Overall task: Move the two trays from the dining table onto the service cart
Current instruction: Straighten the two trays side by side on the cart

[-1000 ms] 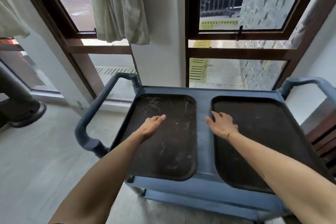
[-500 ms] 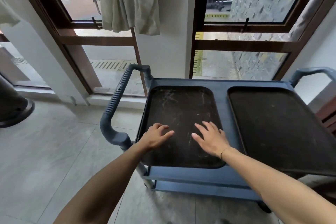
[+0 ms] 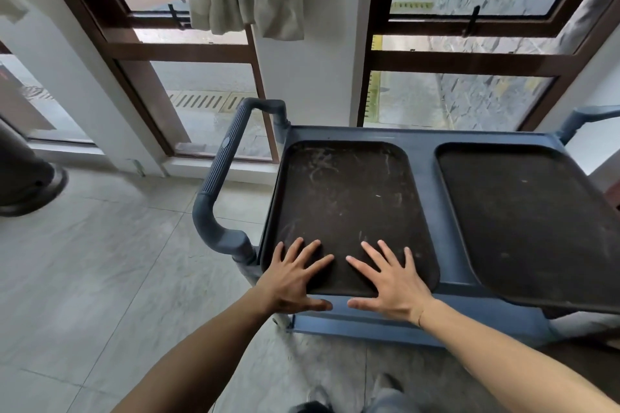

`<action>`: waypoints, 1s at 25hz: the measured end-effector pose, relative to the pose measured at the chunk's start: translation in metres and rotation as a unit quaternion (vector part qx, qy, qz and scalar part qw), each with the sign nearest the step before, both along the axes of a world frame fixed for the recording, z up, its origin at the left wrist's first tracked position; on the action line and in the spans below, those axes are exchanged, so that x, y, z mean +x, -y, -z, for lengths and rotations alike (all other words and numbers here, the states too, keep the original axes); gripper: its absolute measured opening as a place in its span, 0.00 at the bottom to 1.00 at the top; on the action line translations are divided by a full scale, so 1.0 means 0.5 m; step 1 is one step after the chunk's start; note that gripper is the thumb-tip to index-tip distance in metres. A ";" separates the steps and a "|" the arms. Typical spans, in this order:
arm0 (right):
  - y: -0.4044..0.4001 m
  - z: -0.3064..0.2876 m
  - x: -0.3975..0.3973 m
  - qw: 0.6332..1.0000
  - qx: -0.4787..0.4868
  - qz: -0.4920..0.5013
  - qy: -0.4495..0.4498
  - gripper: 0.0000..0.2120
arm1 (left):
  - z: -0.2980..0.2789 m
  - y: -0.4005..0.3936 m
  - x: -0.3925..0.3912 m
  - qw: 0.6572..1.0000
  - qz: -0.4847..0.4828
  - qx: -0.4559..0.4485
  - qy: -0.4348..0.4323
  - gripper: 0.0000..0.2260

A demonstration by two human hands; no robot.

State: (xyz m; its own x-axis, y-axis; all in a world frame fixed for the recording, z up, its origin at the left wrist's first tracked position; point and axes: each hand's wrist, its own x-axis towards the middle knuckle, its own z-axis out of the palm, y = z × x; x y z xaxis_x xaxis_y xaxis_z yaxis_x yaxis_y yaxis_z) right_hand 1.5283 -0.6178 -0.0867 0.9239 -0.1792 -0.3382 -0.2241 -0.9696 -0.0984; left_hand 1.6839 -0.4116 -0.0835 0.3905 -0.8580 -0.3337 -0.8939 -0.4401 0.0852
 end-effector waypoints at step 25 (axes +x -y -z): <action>0.031 0.054 0.105 0.999 0.016 0.019 -0.024 0.37 | 0.050 0.029 0.117 1.000 0.014 -0.018 0.009 0.37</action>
State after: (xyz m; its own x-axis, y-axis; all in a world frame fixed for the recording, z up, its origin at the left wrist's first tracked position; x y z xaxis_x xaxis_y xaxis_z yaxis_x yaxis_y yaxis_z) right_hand 1.5809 -0.6333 -0.1138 0.8993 -0.2021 -0.3878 -0.2660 -0.9567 -0.1185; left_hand 1.7423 -0.4263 -0.1086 0.3715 -0.8801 -0.2957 -0.9074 -0.4116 0.0849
